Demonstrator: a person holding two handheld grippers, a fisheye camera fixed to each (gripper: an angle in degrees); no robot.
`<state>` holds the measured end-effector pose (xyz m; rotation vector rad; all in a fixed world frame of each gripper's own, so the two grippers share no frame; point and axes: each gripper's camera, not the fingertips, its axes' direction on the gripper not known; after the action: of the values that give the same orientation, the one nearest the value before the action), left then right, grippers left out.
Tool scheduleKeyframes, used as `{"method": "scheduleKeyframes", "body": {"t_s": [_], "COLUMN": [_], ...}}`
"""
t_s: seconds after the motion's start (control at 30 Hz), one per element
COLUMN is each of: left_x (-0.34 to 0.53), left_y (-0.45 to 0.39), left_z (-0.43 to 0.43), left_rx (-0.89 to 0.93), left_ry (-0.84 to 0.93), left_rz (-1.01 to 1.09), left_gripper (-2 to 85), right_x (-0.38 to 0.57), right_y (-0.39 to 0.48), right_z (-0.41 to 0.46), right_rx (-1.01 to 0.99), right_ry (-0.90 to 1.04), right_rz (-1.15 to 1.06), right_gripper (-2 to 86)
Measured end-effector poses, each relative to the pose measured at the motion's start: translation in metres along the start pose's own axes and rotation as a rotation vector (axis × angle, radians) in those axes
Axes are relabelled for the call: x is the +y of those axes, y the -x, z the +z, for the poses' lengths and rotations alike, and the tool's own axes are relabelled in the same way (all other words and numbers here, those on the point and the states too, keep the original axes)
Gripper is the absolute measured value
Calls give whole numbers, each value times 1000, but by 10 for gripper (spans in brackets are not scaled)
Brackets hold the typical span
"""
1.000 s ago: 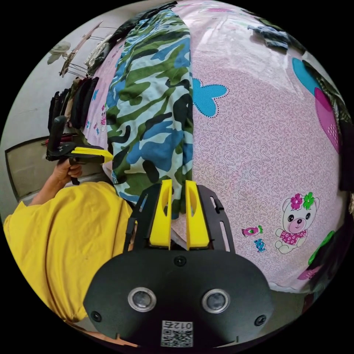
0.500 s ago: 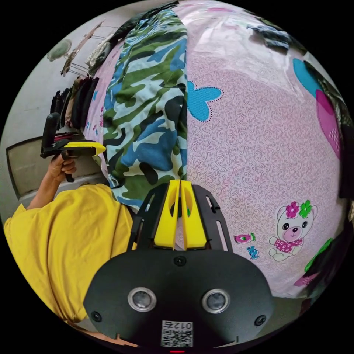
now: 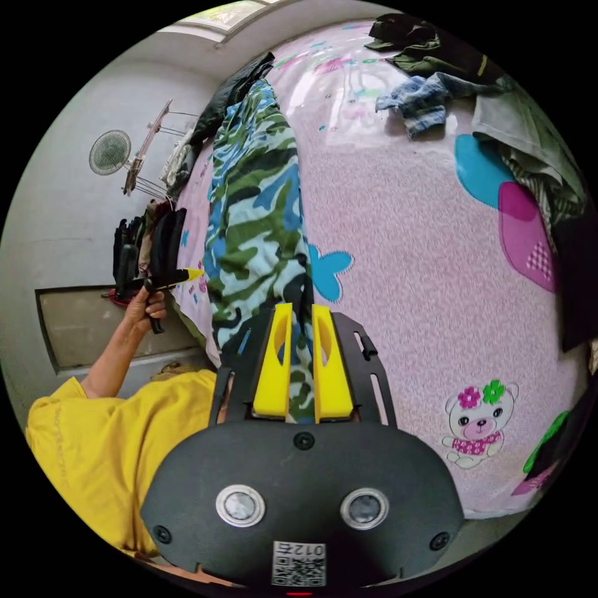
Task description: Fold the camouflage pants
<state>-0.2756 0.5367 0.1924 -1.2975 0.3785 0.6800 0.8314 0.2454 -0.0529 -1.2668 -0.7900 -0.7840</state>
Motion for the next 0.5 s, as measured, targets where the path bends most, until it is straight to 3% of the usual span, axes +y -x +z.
{"method": "scheduleKeyframes", "body": {"t_s": [0.17, 0.5], "left_x": [-39, -75], "left_y": [8, 9], "left_z": [-6, -18], "left_rx": [35, 66], "left_ry": [34, 93], "left_rz": [-52, -42], "left_gripper": [55, 22], "right_x": [-65, -121], "right_y": [1, 35], "right_z": [16, 30], "right_rx": [-44, 153], "right_ry": [13, 109], "right_rz": [55, -37], "right_gripper": [70, 18]}}
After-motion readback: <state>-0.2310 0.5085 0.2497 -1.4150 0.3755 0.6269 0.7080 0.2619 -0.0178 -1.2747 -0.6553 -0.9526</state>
